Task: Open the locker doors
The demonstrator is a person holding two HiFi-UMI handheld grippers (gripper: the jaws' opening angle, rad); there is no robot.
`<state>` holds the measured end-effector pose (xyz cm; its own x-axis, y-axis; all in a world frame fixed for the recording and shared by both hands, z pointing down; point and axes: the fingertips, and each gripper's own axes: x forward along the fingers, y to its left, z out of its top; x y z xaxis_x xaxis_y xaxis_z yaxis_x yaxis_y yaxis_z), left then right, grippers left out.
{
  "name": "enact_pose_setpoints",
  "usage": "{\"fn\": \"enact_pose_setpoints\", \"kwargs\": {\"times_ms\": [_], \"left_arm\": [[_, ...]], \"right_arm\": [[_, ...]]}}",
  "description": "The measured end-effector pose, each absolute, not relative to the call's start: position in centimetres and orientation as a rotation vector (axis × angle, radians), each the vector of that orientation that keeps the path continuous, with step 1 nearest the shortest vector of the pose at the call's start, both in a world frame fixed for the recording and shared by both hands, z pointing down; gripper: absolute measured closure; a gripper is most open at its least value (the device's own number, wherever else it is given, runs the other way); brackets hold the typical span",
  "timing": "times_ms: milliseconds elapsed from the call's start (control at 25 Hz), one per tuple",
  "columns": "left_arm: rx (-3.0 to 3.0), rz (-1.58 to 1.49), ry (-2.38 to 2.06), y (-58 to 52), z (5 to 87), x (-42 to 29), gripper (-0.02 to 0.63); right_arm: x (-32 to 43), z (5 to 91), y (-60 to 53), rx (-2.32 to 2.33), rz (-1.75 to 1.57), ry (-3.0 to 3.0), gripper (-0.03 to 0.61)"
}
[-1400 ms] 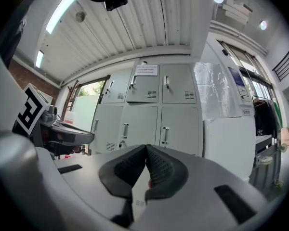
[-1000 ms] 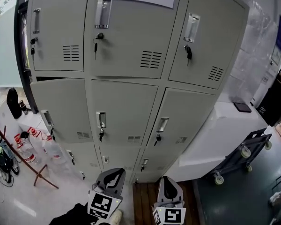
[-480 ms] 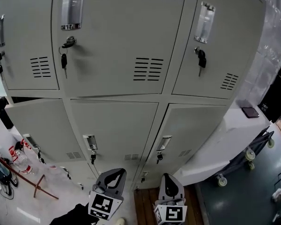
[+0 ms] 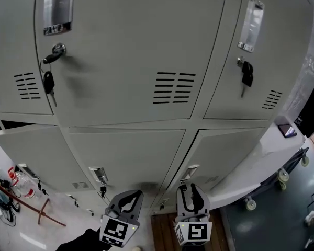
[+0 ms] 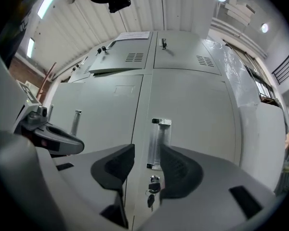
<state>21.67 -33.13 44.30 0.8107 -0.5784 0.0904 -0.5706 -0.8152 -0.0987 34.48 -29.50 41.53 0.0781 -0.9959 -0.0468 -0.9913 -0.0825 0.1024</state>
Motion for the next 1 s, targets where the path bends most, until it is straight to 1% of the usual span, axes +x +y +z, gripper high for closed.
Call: {"fn": "enact_pose_setpoints", "kwargs": {"times_ms": [160,360,480,560,680,1000], "left_arm": [[-2.925,-0.177,0.932,-34.0,44.3,21.6,0.589],[-2.919,-0.186,0.933,-34.6,44.5,21.4,0.589],[-2.913,-0.187,0.94,-35.0,44.4,21.2,0.589],[-2.911,-0.186,0.948,-35.2,44.3,21.0,0.589],[-2.911,-0.185,0.953,-35.2,44.3,20.8,0.589],[-2.919,-0.164,0.94,-34.3,44.1,20.8,0.589]], "right_arm": [[34.9,41.3,-31.7,2.259,-0.147,-2.095,0.365],[35.1,41.2,-33.6,2.245,-0.148,-2.083,0.359],[35.1,41.4,-34.2,2.241,-0.147,-2.071,0.366],[35.1,41.5,-34.3,2.246,-0.147,-2.057,0.385],[35.3,41.7,-34.3,2.258,-0.151,-2.029,0.441],[35.2,41.7,-32.9,2.26,-0.142,-2.023,0.443]]}}
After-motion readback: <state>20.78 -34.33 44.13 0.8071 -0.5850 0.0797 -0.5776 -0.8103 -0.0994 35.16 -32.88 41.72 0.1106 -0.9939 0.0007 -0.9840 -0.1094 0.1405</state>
